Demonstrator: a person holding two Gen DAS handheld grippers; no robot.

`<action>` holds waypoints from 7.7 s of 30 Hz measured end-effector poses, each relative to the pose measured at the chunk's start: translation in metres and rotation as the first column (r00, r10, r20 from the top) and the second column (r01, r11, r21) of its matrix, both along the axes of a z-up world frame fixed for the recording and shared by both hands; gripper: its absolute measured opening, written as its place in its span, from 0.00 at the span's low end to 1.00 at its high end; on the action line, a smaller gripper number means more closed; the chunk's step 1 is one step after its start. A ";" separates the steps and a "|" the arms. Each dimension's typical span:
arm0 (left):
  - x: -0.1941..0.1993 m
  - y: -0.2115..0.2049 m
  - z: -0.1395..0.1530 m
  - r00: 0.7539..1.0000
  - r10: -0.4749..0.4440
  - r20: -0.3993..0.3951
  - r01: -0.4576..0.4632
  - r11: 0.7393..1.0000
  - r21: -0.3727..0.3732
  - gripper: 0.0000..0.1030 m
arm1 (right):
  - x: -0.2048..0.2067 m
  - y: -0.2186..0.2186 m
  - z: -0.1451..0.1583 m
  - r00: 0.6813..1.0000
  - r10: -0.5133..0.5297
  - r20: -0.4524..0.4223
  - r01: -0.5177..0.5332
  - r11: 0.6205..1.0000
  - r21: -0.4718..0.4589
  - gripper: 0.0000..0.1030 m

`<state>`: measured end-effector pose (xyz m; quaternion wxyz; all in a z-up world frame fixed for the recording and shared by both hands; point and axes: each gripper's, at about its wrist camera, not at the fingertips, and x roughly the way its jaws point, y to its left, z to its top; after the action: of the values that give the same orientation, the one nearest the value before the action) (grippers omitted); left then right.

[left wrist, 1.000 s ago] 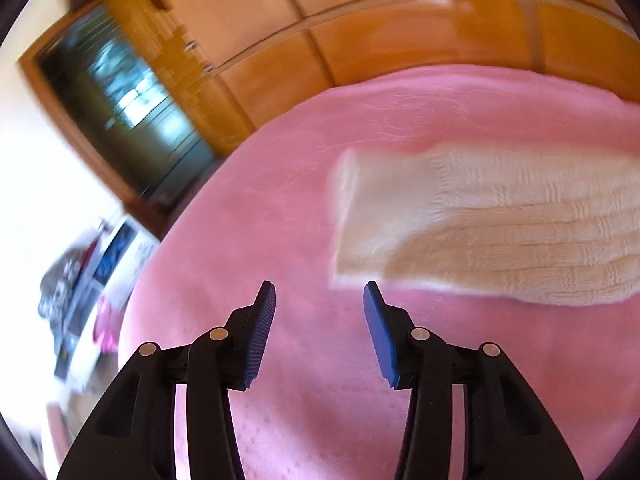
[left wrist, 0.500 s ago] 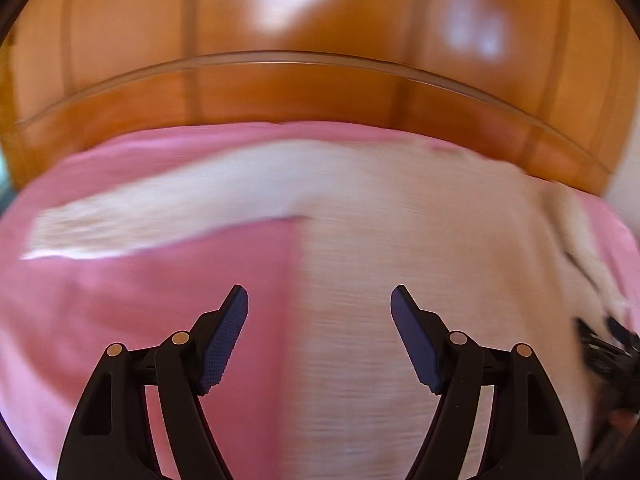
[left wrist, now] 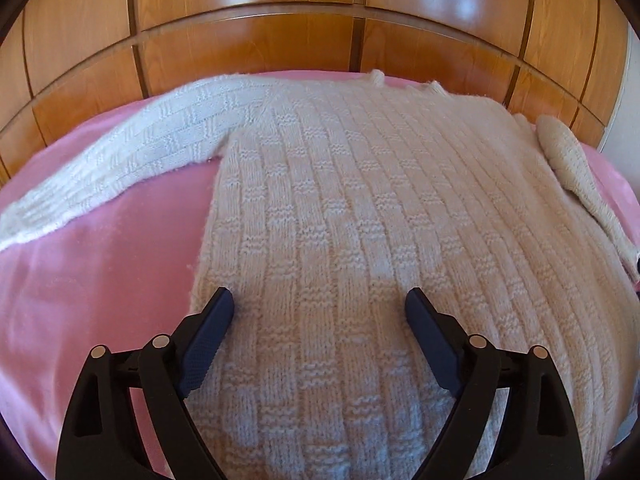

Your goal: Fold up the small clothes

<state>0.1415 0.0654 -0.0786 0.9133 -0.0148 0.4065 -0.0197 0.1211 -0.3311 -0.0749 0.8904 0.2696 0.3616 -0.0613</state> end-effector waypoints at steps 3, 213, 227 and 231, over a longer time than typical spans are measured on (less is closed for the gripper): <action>0.000 -0.009 -0.004 1.000 0.000 -0.001 0.000 1.000 0.013 0.85 | -0.007 -0.034 0.000 0.994 -0.108 0.013 0.105 0.986 0.131 0.97; 0.021 0.065 -0.012 0.933 0.359 0.021 -0.314 0.843 -0.436 0.75 | 0.193 0.105 0.031 0.940 0.313 -0.134 -0.331 0.933 -0.142 0.15; 0.025 0.077 -0.005 0.931 0.365 -0.023 -0.329 0.811 -0.484 0.77 | 0.191 0.100 0.012 0.972 0.217 -0.086 -0.234 0.914 -0.332 0.10; 0.051 0.103 0.022 0.916 0.401 0.008 -0.360 0.832 -0.423 0.71 | 0.192 0.103 0.009 0.972 0.218 -0.089 -0.235 0.911 -0.338 0.12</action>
<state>0.1922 0.1681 -0.0566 0.8933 -0.2871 0.3374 0.0761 0.3136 -0.2280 -0.0657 0.9157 0.0636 0.3958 -0.0270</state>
